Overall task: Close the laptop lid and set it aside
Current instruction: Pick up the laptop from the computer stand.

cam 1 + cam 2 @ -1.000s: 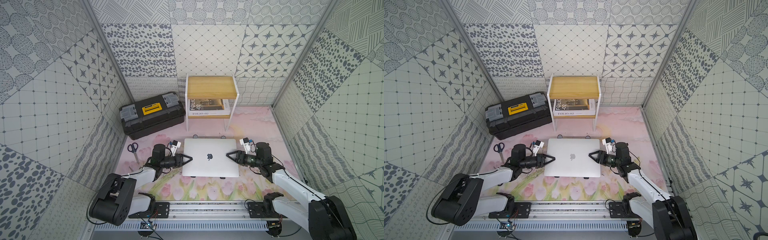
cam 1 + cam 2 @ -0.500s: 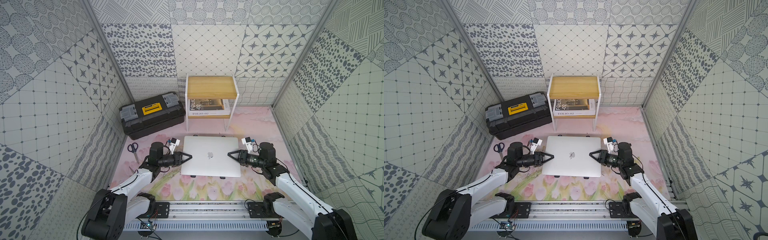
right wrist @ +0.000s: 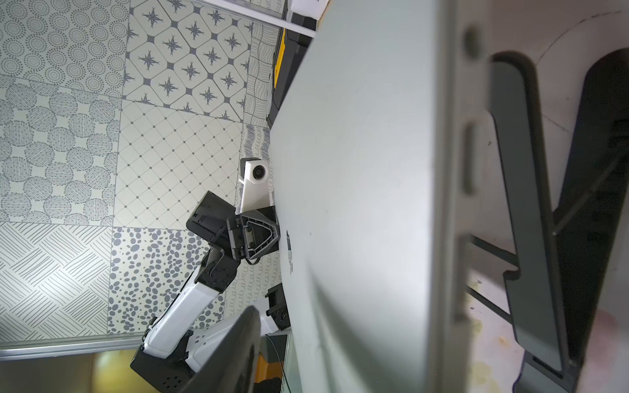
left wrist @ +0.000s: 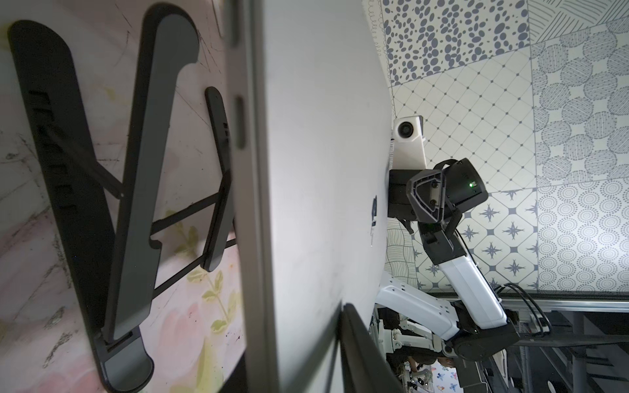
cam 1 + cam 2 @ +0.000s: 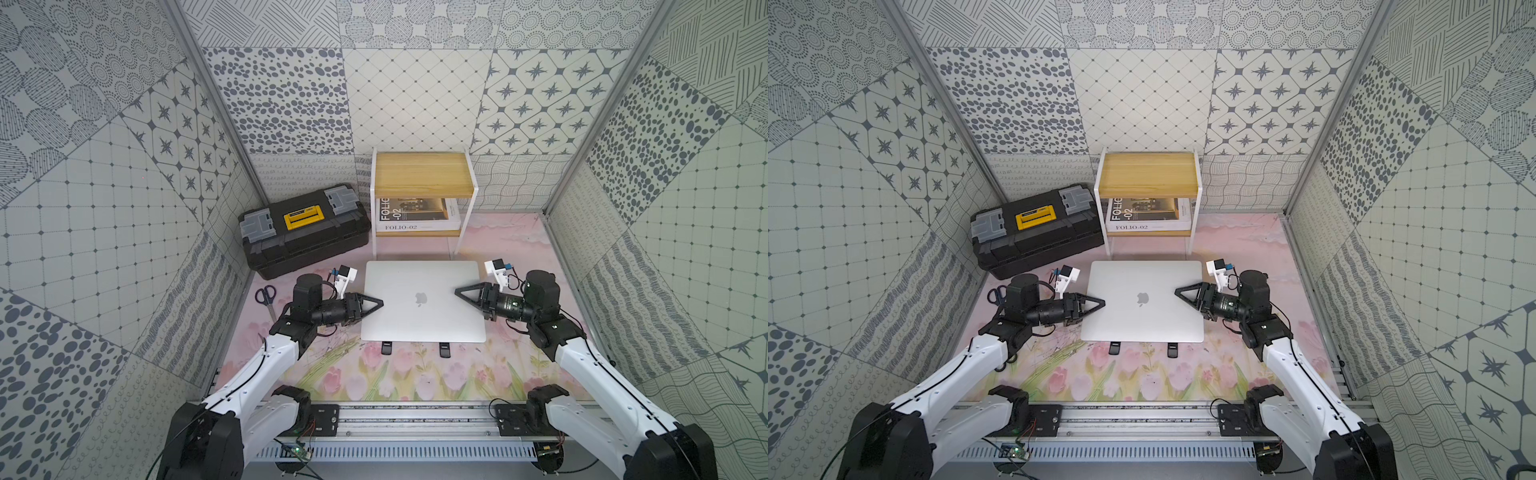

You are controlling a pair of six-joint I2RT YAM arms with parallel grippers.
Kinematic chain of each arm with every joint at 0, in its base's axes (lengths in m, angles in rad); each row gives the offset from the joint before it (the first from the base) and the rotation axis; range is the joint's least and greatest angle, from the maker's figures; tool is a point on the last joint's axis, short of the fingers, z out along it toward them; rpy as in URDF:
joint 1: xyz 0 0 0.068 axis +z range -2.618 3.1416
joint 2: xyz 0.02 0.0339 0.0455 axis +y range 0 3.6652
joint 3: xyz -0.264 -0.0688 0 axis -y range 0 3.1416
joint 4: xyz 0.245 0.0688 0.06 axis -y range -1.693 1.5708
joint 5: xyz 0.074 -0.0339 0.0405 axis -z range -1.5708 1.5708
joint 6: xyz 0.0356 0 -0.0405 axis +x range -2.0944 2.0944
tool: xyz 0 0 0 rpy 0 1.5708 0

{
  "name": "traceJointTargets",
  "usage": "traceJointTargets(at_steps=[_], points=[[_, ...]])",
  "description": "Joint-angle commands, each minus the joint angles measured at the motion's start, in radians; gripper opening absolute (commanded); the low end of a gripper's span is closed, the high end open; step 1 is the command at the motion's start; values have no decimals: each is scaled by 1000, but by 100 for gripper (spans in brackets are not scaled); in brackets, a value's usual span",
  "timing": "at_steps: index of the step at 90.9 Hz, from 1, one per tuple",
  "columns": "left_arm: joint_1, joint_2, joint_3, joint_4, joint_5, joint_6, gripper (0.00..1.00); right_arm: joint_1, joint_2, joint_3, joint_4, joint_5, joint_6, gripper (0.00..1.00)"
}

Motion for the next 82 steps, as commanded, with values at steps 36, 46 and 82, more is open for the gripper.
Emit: traceJointTargets(at_steps=[36, 46, 82], points=[[26, -22, 80, -207, -145, 116, 21, -62, -54, 122, -10, -133, 15, 52], [31, -21, 80, -206, -146, 118, 21, -73, -55, 122, -10, -142, 21, 51], [35, -6, 118, -188, -123, 90, 27, -81, -57, 155, -17, -145, 47, 32]])
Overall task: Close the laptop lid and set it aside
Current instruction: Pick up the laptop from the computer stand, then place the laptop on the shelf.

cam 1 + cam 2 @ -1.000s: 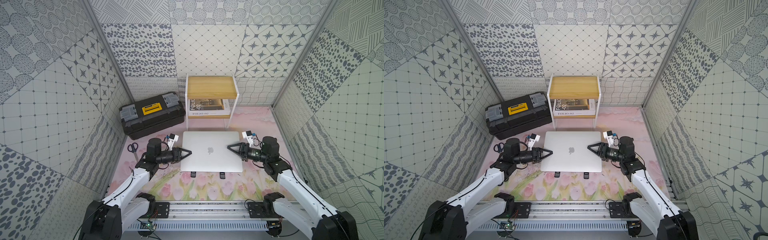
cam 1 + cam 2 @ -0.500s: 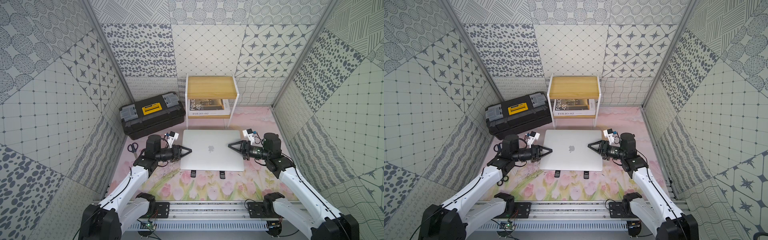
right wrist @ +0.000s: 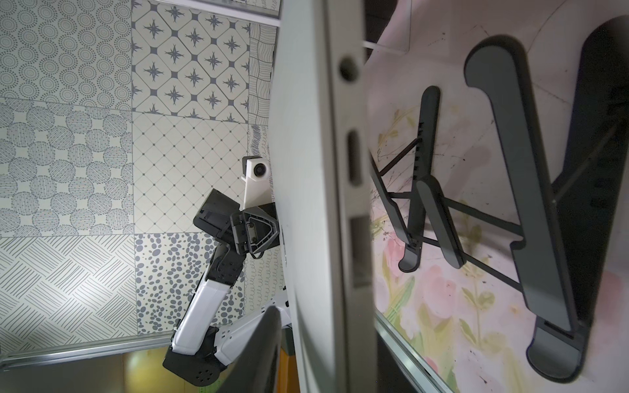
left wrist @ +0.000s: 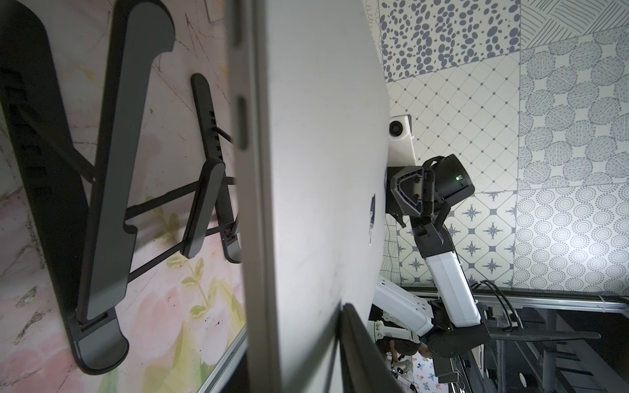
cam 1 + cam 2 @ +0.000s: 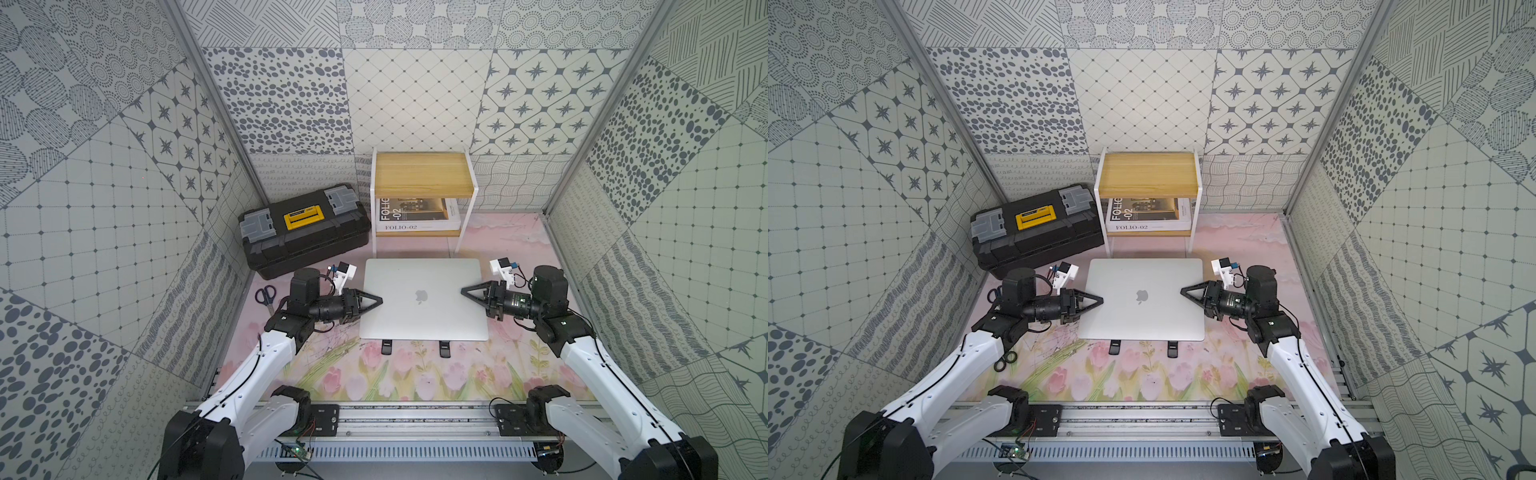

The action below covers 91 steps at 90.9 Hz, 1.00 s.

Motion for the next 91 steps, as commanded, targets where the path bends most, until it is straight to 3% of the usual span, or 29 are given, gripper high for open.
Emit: traceJointTargets(at_steps=[1, 16, 36, 64, 70, 91], points=[[9, 8, 39, -48, -166, 90, 27, -4, -36, 102, 112, -67, 25, 32], [9, 15, 110, -72, -151, 76, 28, -5, 33, 184, 109, -62, 25, 20], [8, 47, 231, -109, -112, 33, 28, -13, 101, 309, 95, -64, 37, 22], [8, 124, 437, -146, -76, 8, 33, -58, 190, 467, 90, -65, 53, 11], [7, 154, 492, -141, -68, -8, 40, -62, 217, 503, 91, -58, 60, 9], [8, 309, 765, -128, -45, -43, 39, -73, 340, 685, 92, -20, 85, 1]])
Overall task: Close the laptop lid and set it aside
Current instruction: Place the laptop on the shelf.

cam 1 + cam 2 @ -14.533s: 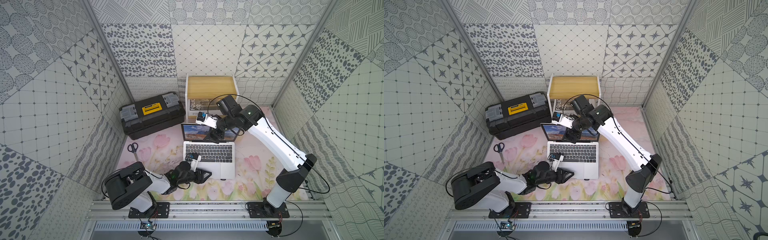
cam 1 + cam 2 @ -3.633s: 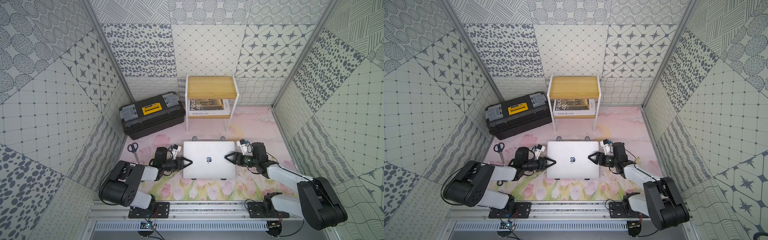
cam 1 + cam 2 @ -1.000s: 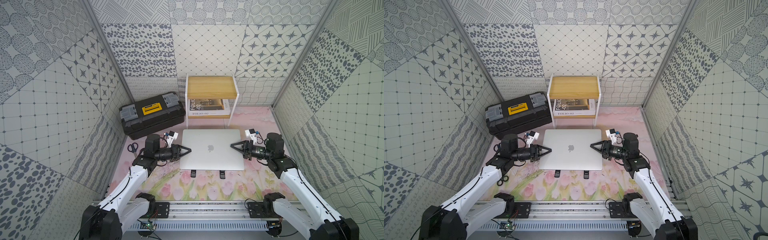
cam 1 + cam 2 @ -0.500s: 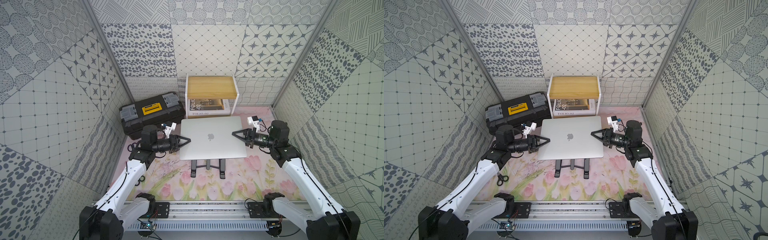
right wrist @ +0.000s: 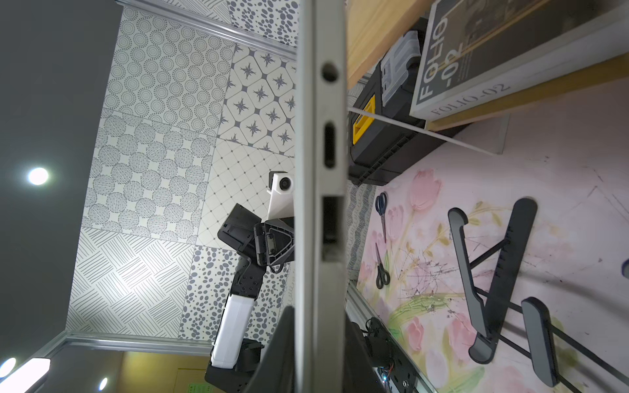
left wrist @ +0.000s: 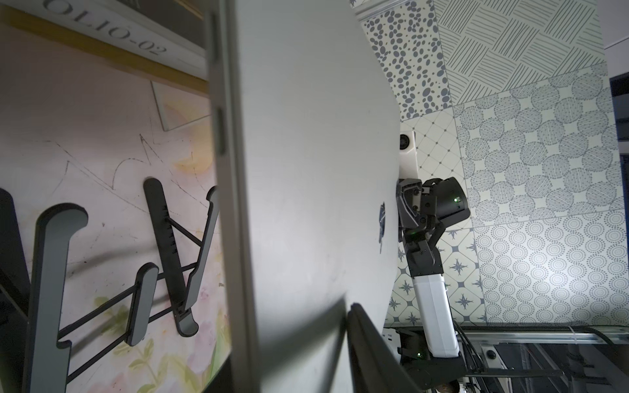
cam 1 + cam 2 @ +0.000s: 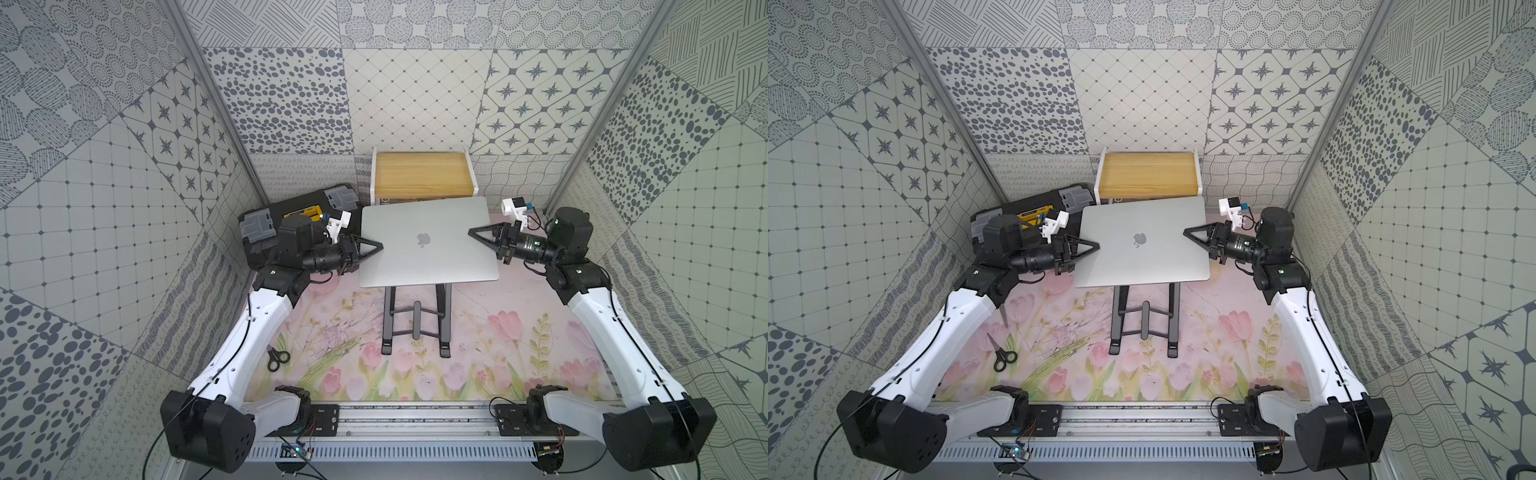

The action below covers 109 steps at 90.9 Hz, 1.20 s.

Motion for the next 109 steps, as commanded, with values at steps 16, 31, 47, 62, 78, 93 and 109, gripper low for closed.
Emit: traceJointTargets(at_steps=[16, 31, 47, 62, 78, 93, 109], points=[[-1, 236, 401, 46, -1, 33, 40, -40, 151, 259, 151, 49, 75, 0], [5, 432, 675, 41, 7, 9, 42, -74, 297, 407, 268, 59, 188, 0], [8, 666, 974, 94, 50, -57, 44, -75, 459, 566, 356, 86, 268, 0], [7, 838, 1203, 98, 68, -83, 45, -72, 606, 728, 376, 107, 305, 0], [9, 941, 1334, 62, 36, -33, 50, -50, 776, 990, 306, 104, 310, 0], [25, 974, 1338, 47, 22, -2, 53, -32, 861, 1109, 254, 122, 303, 0], [42, 993, 1337, -2, 25, 31, 54, -31, 865, 1076, 277, 145, 316, 0]])
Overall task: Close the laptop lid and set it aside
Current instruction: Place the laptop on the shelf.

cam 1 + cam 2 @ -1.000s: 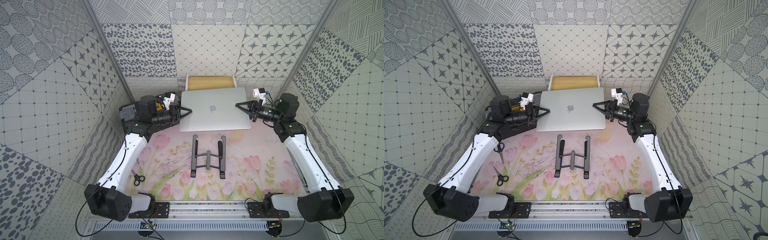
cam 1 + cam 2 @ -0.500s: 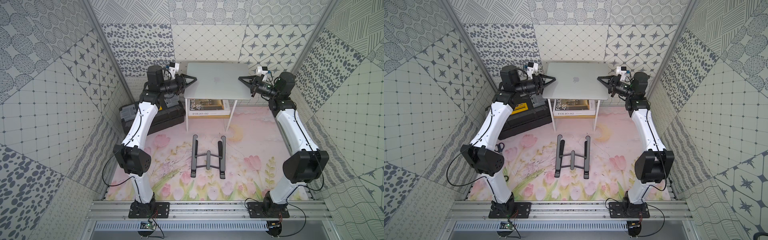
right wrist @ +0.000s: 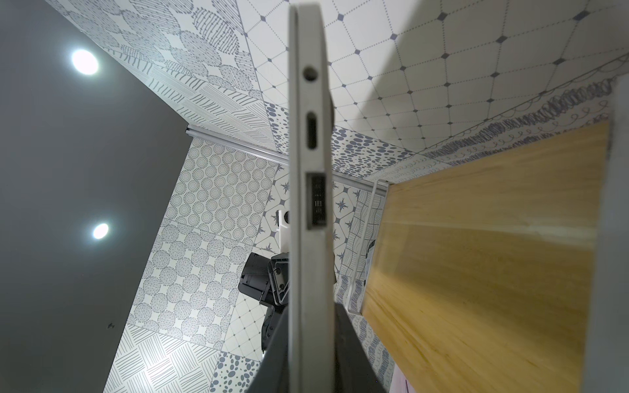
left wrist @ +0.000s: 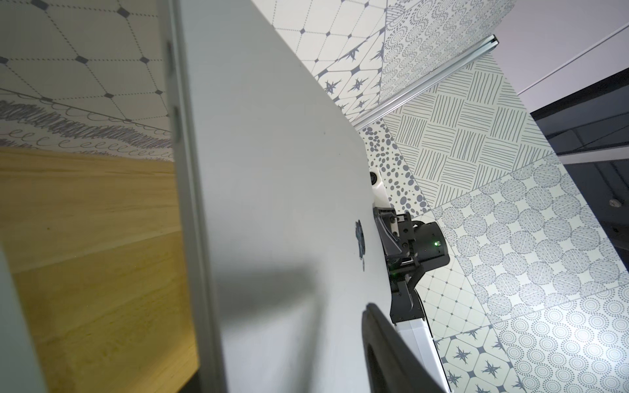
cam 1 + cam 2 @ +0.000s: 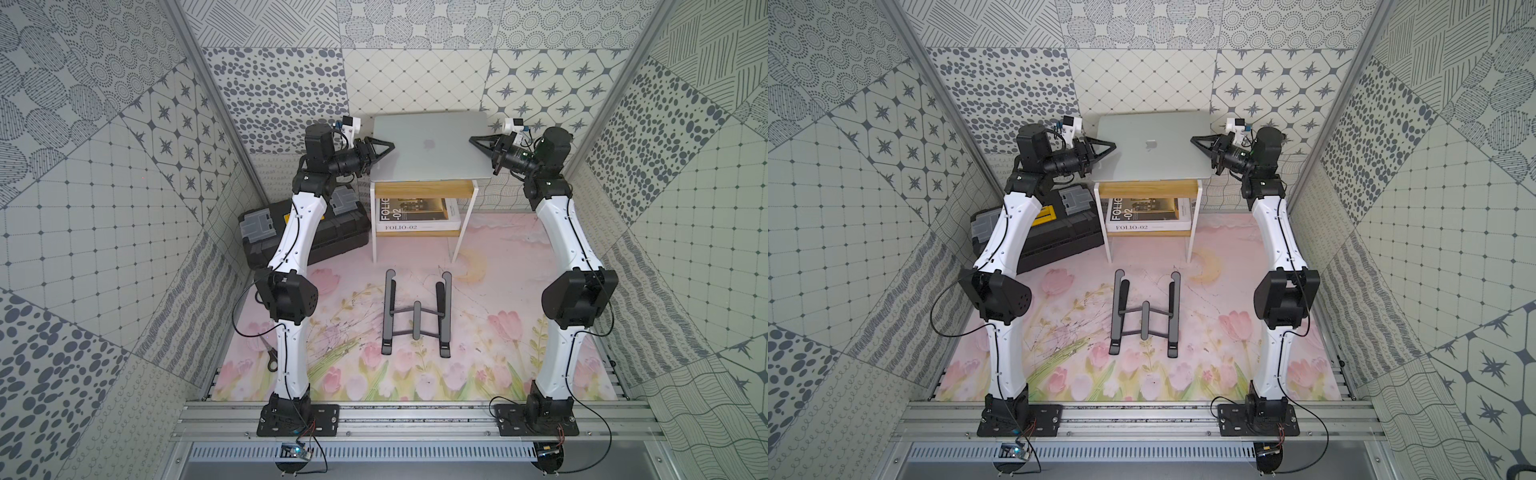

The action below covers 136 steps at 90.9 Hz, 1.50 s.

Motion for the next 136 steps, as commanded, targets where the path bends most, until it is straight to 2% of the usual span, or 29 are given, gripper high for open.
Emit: traceJointTargets(at_steps=[1, 13, 24, 50, 68, 100, 136], points=[[15, 14, 22, 24, 65, 72, 54, 36, -13, 22, 107, 82, 22, 0], [33, 21, 9, -12, 67, 80, 55, 35, -3, -10, 143, 84, 54, 0], [49, 20, -13, -34, 79, 103, 60, 31, 9, -16, 150, 81, 61, 0], [70, 19, -64, -94, 91, 147, 65, 20, 65, 29, 131, 70, 77, 0], [76, 10, -125, -121, 85, 163, 63, 17, 73, 37, 120, 69, 72, 0], [84, -84, -277, -170, 33, 246, 62, 12, 75, 120, 25, 41, 37, 0], [94, -94, -309, -227, 1, 284, 60, -6, 84, 156, -43, 27, 1, 0]])
